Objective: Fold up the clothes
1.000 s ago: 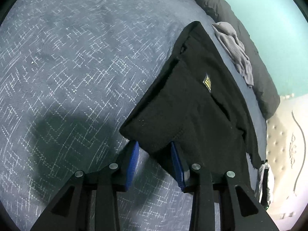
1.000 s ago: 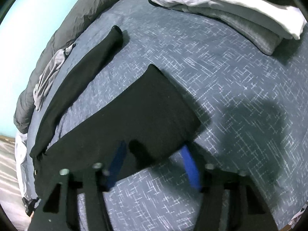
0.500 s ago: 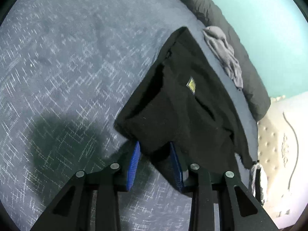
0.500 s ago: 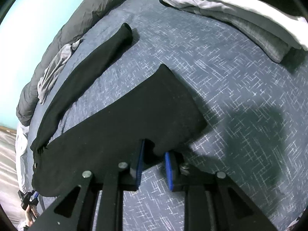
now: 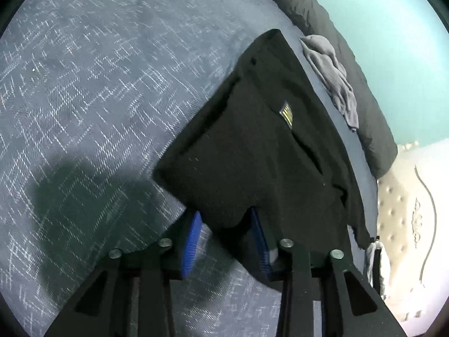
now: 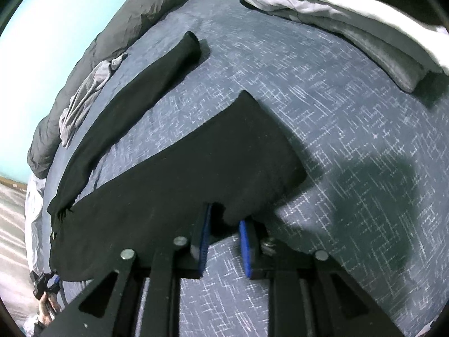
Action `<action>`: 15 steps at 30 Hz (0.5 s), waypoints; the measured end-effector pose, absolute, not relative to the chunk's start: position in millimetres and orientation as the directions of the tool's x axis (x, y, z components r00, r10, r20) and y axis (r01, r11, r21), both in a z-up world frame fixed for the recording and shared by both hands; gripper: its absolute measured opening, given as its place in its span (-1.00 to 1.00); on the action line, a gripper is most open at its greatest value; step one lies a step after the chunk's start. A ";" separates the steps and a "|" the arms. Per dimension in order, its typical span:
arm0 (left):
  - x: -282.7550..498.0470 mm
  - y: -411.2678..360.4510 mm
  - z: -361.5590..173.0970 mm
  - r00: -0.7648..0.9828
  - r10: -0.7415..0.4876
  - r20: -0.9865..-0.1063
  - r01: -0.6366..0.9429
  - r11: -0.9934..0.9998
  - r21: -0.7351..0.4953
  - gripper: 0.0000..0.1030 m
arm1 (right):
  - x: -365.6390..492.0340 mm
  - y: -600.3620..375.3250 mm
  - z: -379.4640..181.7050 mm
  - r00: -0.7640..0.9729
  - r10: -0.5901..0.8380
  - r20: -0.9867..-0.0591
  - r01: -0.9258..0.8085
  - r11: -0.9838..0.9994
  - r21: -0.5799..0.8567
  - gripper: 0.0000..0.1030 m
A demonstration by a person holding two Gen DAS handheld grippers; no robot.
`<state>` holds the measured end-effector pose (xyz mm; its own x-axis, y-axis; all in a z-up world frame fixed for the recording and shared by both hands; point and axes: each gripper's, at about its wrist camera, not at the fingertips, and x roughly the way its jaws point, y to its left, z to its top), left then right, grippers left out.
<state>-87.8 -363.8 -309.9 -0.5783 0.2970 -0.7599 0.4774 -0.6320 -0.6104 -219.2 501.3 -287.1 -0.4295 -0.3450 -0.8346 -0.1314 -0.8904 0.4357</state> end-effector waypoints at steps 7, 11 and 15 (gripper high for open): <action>-89.1 -363.7 -283.5 -0.632 0.290 -0.719 0.418 -0.653 -0.631 -0.77 | -224.7 500.1 -270.9 -0.455 -0.388 -0.802 -0.085 -0.877 0.473 -0.90; -103.6 -365.1 -253.1 -0.659 0.294 -0.692 0.371 -0.673 -0.640 -0.80 | -235.7 497.8 -254.4 -0.473 -0.411 -0.780 -0.055 -0.869 0.491 -0.92; -128.5 -366.0 -217.6 -0.682 0.289 -0.672 0.324 -0.704 -0.632 -0.82 | -259.8 491.6 -232.5 -0.495 -0.419 -0.761 -0.017 -0.871 0.491 -0.92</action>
